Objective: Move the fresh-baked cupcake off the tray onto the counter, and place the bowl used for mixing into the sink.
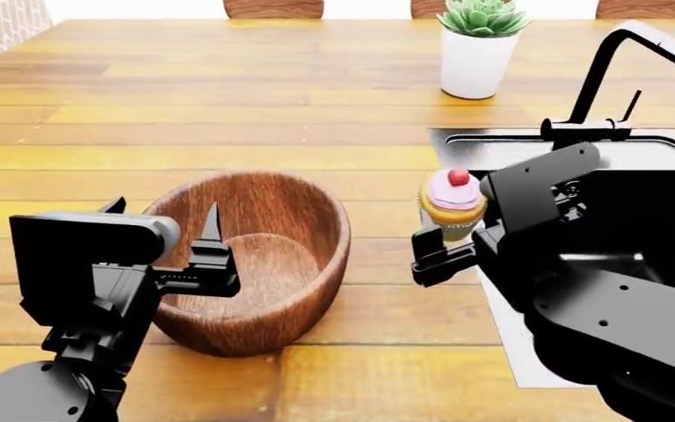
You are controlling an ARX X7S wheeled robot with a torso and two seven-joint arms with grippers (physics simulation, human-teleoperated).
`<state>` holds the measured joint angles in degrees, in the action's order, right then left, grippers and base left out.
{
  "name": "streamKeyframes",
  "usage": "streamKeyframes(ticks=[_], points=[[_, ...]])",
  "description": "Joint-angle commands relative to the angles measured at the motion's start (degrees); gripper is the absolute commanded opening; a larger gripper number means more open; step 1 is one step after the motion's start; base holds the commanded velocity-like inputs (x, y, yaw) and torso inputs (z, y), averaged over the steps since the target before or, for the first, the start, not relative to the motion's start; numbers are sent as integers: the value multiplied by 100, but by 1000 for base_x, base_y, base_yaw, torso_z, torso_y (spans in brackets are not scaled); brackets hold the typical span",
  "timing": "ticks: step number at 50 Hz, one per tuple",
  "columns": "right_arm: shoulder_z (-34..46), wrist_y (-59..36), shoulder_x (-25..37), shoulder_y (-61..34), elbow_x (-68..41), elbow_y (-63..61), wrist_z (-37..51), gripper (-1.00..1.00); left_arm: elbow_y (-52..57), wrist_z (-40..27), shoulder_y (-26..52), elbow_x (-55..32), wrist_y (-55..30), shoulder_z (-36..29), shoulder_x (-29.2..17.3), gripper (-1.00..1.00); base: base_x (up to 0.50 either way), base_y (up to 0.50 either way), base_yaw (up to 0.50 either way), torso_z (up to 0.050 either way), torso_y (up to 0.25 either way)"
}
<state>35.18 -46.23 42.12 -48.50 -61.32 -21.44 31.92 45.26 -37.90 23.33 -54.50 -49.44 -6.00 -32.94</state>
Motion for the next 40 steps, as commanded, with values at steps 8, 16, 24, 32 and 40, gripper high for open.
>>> streamKeyframes(ticks=[8, 16, 24, 32, 40], points=[[154, -98, 1, 183, -74, -38, -354, -100, -23, 1, -40, 14, 64, -31, -21, 100, 0, 0, 0, 0, 0], [211, -85, 10, 287, -137, -83, -456, -100, -9, -43, -20, -42, 47, -20, -32, 100, 0, 0, 0, 0, 0], [277, 20, -15, 423, -38, 39, -538, -100, -44, -41, 33, -42, 43, -66, -22, 100, 0, 0, 0, 0, 0], [409, 179, -100, 635, 124, 201, -658, -100, -36, -65, 29, -48, 45, -77, -42, 100, 0, 0, 0, 0, 0], [462, 312, -148, 793, 228, 325, -689, -100, -59, -42, -23, -13, 101, -94, -44, 100, 0, 0, 0, 0, 0]])
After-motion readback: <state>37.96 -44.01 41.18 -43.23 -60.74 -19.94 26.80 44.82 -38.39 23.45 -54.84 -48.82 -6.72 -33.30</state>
